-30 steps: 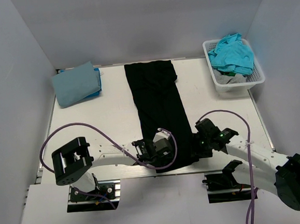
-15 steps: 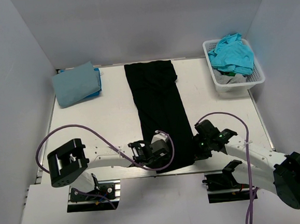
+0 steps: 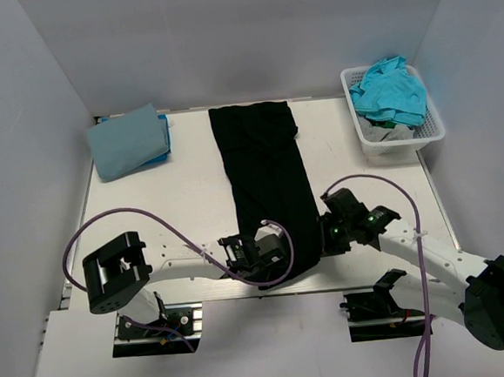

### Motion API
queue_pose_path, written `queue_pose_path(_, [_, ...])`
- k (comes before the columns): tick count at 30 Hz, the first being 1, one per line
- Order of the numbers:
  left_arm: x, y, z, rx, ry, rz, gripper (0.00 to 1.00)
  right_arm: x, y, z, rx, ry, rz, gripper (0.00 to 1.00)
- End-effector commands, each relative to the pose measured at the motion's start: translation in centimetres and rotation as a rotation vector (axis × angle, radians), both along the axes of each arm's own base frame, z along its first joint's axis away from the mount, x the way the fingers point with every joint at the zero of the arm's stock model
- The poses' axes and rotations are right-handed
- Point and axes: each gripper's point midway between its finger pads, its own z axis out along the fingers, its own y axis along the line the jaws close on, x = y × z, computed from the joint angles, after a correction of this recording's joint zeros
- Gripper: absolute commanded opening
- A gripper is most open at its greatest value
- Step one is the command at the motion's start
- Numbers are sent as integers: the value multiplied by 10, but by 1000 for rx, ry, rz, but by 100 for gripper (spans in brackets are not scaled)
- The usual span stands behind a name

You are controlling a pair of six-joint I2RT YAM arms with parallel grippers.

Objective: Fold and stack the t-shirts
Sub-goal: Grab the bottom of the folded rectangular tshirt with both arms, then fold the folded rectangular tshirt in 1/3 of the way

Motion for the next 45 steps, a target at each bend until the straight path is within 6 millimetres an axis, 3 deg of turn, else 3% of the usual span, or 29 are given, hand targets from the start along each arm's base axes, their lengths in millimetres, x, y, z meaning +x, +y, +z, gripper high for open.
queue_pose_path(1, [9, 14, 24, 28, -40, 34, 0, 17, 13, 34, 46, -74, 27, 0])
queue_pose_path(4, [19, 14, 40, 24, -72, 80, 0, 21, 15, 43, 42, -65, 14, 0])
queue_pose_path(9, [45, 20, 68, 46, -166, 176, 0, 47, 22, 69, 39, -135, -34, 0])
queue_pose_path(21, [121, 46, 103, 97, -331, 348, 0, 107, 37, 102, -10, -253, -105, 0])
queue_pose_path(30, [187, 38, 127, 50, -424, 398, 0, 154, 44, 130, -45, -350, -134, 0])
queue_pose_path(37, [233, 44, 151, 8, -491, 424, 0, 184, 46, 127, -73, -350, -145, 0])
queue_pose_path(45, [278, 51, 148, 15, -506, 440, 0, 221, 54, 132, -57, -375, -144, 0])
